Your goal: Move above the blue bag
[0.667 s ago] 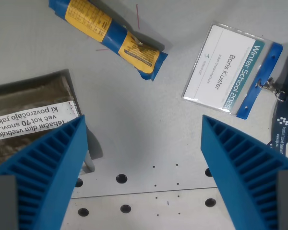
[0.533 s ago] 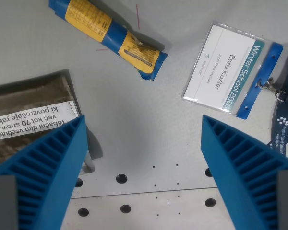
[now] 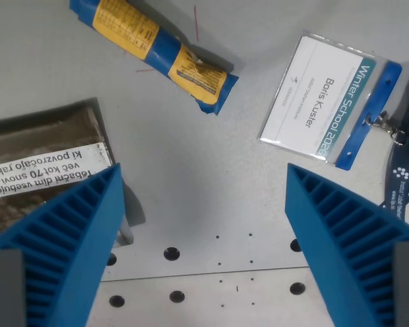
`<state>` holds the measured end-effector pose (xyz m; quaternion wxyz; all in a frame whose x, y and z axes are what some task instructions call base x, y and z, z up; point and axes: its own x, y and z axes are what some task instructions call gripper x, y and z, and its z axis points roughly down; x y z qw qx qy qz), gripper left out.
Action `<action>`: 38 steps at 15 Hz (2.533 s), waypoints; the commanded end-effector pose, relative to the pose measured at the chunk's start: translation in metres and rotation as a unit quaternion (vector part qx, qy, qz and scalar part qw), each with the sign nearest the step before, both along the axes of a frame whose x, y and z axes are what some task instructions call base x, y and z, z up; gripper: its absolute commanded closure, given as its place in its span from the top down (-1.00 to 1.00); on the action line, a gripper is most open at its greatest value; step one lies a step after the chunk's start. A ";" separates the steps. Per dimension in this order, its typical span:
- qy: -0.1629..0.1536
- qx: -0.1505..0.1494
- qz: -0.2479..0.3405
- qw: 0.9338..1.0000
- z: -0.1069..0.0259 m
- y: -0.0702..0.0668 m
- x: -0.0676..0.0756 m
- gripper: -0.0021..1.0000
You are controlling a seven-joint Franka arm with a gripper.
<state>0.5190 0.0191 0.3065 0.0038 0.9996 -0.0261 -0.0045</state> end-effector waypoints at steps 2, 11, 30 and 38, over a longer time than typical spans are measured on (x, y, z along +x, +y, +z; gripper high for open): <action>-0.007 0.000 0.051 0.999 -0.004 0.001 0.001 1.00; -0.025 -0.003 0.183 0.983 -0.026 0.006 0.006 1.00; -0.039 -0.022 0.462 0.886 -0.103 0.021 0.019 1.00; -0.040 -0.025 0.494 0.868 -0.129 0.026 0.025 1.00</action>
